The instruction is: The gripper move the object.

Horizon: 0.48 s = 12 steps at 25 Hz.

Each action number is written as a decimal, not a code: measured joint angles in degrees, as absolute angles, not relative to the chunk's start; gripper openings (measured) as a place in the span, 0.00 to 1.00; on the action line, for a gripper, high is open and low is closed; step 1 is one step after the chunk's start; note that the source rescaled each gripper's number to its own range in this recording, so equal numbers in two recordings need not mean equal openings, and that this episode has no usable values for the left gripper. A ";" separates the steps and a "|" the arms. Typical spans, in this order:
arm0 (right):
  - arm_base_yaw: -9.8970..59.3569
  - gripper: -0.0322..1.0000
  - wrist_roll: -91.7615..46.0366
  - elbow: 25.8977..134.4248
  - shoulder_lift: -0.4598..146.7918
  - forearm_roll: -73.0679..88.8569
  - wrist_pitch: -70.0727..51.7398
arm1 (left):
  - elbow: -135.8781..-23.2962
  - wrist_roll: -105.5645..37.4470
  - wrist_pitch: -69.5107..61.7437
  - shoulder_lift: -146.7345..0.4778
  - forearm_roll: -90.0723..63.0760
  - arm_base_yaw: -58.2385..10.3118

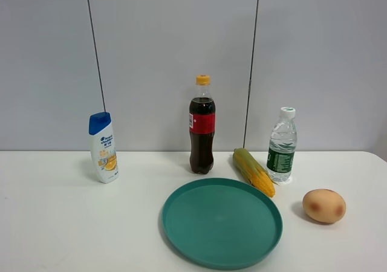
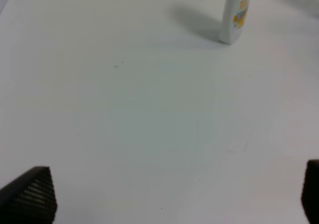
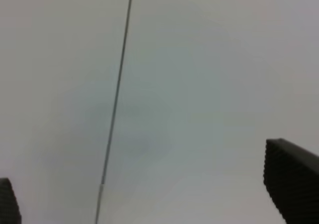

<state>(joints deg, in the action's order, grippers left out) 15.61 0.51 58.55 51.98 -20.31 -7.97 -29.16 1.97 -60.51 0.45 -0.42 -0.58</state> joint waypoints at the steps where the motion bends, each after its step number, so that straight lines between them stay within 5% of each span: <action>1: 15.61 1.00 0.44 58.55 51.18 -20.92 -8.77 | -29.16 1.97 -60.51 0.45 -0.42 -0.58; 12: 15.61 1.00 0.00 58.55 43.54 -24.40 -22.99 | -29.16 1.97 -60.51 0.45 -0.42 -0.58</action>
